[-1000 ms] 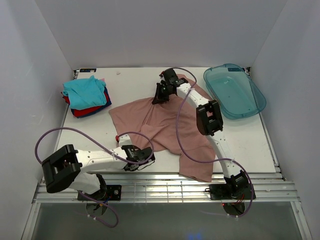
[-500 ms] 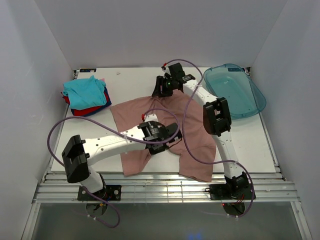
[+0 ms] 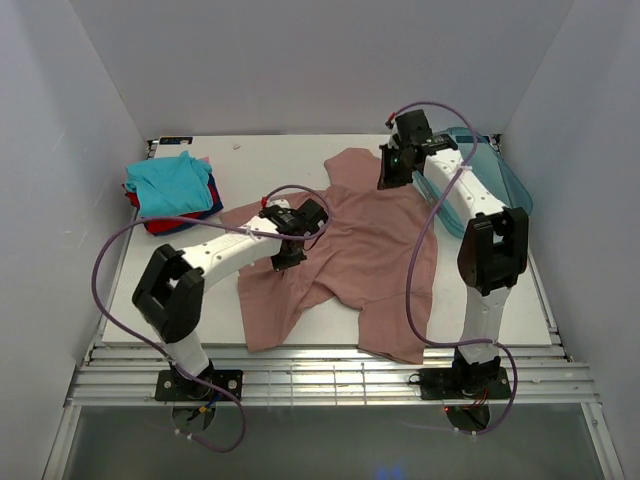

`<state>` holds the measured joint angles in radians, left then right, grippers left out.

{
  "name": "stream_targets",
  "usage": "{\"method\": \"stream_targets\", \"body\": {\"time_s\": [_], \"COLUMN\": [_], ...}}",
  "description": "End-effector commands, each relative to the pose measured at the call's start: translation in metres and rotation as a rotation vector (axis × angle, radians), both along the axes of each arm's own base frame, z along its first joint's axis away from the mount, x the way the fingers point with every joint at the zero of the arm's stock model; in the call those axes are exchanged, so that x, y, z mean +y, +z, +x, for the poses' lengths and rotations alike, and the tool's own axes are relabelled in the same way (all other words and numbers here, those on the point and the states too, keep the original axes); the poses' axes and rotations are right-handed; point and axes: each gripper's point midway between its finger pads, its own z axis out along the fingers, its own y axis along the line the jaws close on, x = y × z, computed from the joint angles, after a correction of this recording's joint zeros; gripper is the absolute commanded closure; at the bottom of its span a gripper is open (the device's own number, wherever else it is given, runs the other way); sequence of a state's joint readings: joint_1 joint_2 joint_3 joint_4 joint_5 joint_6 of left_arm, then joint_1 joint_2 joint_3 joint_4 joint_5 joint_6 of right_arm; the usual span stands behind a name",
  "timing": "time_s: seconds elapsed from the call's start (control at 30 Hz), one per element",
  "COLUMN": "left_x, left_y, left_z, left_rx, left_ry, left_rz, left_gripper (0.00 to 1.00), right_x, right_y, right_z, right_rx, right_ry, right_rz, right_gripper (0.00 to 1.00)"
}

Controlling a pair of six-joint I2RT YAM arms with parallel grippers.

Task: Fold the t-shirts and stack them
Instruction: Flatten the tshirt out

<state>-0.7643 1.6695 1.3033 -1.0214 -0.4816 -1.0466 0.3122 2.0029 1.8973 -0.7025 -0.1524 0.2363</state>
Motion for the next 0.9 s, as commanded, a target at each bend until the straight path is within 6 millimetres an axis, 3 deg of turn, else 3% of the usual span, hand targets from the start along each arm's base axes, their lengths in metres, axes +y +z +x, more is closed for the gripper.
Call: {"method": "stream_targets", "body": {"time_s": [0.0, 0.2, 0.27, 0.43, 0.63, 0.73, 0.87], "left_x": [-0.011, -0.016, -0.014, 0.011, 0.066, 0.083, 0.085], "left_y": [-0.020, -0.045, -0.057, -0.073, -0.071, -0.064, -0.055], "left_z": [0.014, 0.034, 0.033, 0.023, 0.026, 0.037, 0.061], "left_rx": [0.029, 0.080, 0.115, 0.162, 0.184, 0.164, 0.136], "left_ry": [-0.067, -0.088, -0.098, -0.055, 0.090, 0.119, 0.089], "left_rz": [-0.009, -0.020, -0.004, 0.036, -0.004, -0.019, -0.039], "left_gripper": [1.00, 1.00, 1.00, 1.00, 1.00, 1.00, 1.00], "right_x": [-0.041, -0.061, -0.062, -0.077, -0.091, -0.095, -0.094], "right_y": [-0.059, -0.092, -0.094, -0.101, -0.099, -0.102, -0.100], "right_z": [-0.053, -0.095, -0.107, -0.136, -0.148, -0.155, -0.167], "right_rx": [0.181, 0.314, 0.335, 0.368, 0.387, 0.413, 0.455], "right_ry": [-0.048, -0.078, -0.087, -0.117, -0.139, -0.148, -0.146], "right_rz": [-0.243, -0.315, -0.298, -0.332, -0.392, -0.414, -0.408], "right_gripper": [0.92, 0.92, 0.92, 0.92, 0.92, 0.92, 0.92]}}
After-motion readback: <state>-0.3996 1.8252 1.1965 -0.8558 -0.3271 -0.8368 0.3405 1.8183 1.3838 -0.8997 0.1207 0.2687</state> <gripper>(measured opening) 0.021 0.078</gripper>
